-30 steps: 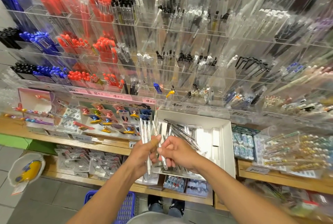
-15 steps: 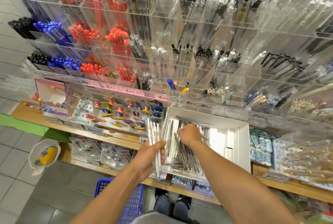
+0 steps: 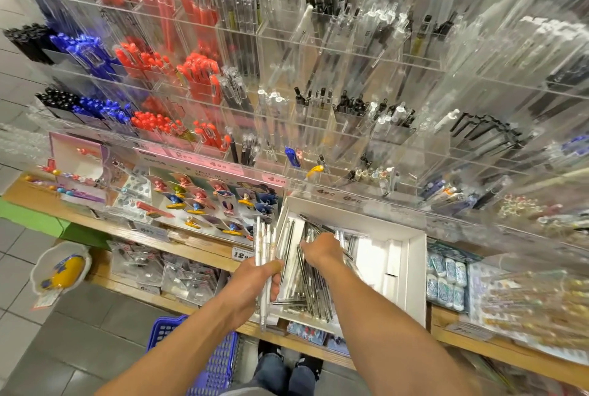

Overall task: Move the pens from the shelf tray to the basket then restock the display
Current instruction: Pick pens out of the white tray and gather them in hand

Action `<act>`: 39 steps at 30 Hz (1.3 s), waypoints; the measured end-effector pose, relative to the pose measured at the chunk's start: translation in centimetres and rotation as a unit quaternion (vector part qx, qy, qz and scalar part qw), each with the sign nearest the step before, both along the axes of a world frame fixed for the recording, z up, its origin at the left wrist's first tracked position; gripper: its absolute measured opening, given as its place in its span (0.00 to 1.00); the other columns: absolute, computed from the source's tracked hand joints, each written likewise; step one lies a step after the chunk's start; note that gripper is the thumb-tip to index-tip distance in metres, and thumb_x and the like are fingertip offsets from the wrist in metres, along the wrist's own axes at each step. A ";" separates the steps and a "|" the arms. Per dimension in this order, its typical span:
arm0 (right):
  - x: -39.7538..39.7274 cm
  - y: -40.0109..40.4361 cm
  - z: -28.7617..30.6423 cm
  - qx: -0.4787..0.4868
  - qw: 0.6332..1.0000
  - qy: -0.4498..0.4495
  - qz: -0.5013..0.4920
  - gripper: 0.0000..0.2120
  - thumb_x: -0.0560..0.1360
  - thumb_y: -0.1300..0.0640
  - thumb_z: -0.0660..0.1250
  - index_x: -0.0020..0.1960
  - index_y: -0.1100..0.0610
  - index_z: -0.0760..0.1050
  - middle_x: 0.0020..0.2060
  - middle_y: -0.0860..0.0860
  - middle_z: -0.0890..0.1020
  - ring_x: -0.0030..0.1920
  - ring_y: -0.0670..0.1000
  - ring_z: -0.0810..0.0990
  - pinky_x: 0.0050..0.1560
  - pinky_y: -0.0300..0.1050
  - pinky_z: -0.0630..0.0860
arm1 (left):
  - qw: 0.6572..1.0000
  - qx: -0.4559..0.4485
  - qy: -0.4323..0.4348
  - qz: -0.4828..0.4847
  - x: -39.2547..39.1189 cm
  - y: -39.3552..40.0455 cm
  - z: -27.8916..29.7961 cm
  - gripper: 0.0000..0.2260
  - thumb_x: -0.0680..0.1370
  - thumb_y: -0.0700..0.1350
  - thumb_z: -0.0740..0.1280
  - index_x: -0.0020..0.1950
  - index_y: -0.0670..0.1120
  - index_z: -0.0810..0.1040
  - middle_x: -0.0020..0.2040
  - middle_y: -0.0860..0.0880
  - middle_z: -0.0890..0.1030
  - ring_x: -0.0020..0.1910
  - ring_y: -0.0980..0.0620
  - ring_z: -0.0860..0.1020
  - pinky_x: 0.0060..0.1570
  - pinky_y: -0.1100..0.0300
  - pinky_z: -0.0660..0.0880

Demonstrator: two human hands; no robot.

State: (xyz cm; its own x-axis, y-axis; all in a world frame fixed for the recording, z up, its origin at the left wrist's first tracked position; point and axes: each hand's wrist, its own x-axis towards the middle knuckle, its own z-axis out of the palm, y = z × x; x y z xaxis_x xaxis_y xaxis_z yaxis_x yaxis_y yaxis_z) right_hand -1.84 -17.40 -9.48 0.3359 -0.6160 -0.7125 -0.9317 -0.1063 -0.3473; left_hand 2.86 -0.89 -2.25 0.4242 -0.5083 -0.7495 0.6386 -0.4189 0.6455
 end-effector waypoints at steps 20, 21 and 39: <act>-2.3 0.1 0.9 -0.044 0.983 -0.156 -0.091 0.17 0.75 0.53 0.66 0.29 0.53 0.69 0.21 0.46 0.71 0.23 0.49 0.69 0.30 0.41 0.71 | 0.999 0.004 -0.006 0.044 -0.9 -0.3 0.3 0.05 0.79 0.38 0.67 0.52 0.37 0.77 0.29 0.48 0.74 0.25 0.52 0.71 0.27 0.60 0.70; -3.0 -0.2 1.6 -0.064 0.978 -0.177 -0.090 0.14 0.75 0.52 0.67 0.31 0.53 0.71 0.22 0.46 0.73 0.23 0.49 0.71 0.30 0.40 0.70 | 0.999 0.002 -0.003 0.046 -1.0 -0.4 0.2 0.06 0.79 0.38 0.67 0.53 0.36 0.78 0.28 0.48 0.74 0.25 0.53 0.71 0.26 0.60 0.71; -11.4 7.9 9.7 0.206 0.899 -0.384 -0.052 0.04 0.76 0.64 0.67 0.47 0.57 0.72 0.43 0.52 0.85 0.37 0.52 0.84 0.33 0.39 0.76 | 0.974 -0.076 0.212 0.019 -2.4 -1.6 1.1 0.18 0.72 0.49 0.76 0.53 0.42 0.74 0.26 0.48 0.66 0.23 0.48 0.67 0.24 0.56 0.71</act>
